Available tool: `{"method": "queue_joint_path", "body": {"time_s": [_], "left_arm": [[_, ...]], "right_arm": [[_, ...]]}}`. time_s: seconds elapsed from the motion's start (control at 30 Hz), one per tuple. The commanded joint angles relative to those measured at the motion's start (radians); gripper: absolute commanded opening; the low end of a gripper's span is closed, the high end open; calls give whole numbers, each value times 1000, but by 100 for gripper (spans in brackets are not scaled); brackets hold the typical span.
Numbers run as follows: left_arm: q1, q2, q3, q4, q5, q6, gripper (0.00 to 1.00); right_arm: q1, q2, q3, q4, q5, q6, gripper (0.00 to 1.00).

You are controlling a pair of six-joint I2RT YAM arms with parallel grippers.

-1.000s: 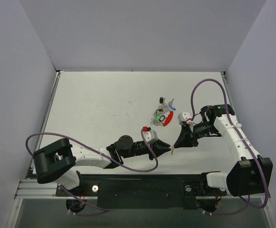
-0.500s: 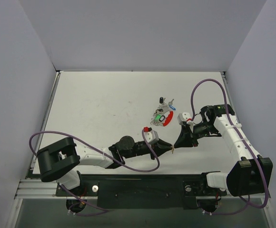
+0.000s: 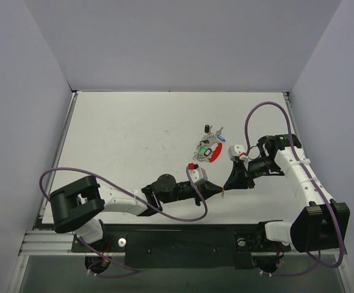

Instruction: Put the keys on the keyring

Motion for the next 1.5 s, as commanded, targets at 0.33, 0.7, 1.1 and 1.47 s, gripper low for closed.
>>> {"method": "queue_joint_path", "body": {"time_s": [0.33,0.7,1.1,1.47], "left_arm": [[64,-100,192,-431,90,-75,0],[87,-57,284,-572,286,-36,0],[115,-34,315,-623,319,-39,0],[124,-29,333,-634,319,-51,0]], "right_arm": [[16,-6,-1,-188,-12,-79,32],[-30,-10,-1,-196,11,-80,39],[11,10,6,-206,15,-79,20],[45,43,14,-210,28,-83,21]]}}
